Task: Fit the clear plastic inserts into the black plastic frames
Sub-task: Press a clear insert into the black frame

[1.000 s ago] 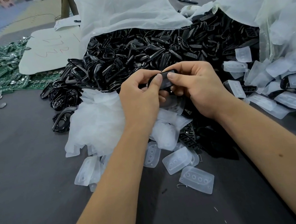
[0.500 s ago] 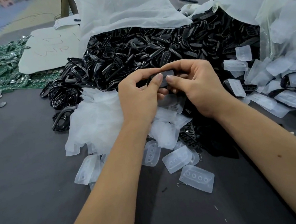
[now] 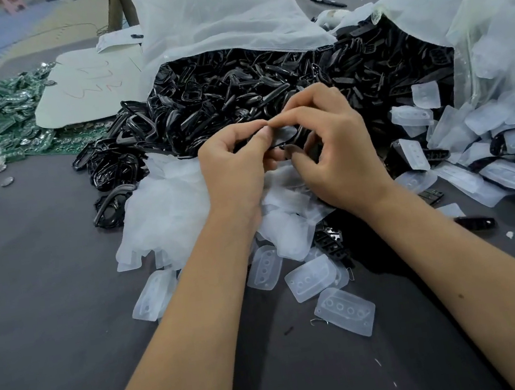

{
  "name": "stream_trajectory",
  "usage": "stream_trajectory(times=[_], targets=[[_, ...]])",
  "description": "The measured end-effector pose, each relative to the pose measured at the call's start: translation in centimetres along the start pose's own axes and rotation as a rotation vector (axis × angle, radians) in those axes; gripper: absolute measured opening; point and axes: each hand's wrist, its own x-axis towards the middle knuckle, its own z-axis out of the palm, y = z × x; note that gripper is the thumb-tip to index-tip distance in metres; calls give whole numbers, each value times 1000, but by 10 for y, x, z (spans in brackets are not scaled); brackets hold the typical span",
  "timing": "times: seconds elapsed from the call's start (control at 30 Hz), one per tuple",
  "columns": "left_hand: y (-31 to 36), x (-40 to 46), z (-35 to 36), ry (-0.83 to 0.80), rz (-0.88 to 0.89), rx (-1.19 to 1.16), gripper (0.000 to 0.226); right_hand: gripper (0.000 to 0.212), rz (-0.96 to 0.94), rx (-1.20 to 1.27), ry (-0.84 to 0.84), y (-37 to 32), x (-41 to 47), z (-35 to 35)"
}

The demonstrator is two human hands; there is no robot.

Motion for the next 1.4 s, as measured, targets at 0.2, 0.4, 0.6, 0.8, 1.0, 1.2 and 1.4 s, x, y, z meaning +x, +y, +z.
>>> stream_trajectory(times=[0.2,0.4,0.6,0.8,1.0,1.2,1.4], targets=[[5,3,-1,10,-70,-86,15,14,-104,-67,54,2,-1,1],[8,2,0,-81,-115,-239,21,8,231,269,85,11,3,-1],[4,-2,1,-115,-45,-92,15,10,418,771,-36,23,2,-3],[4,-2,0,-131,-49,-60,15,15,457,845,-86,32,1,0],[4,-1,0,-149,-71,-39,20,11,513,952,-76,31,3,1],[2,-1,0,-139,-52,49,16,21,482,992,-61,30,1,0],[3,-3,2,-172,-36,88,15,24,484,1055,-71,32,0,-4]])
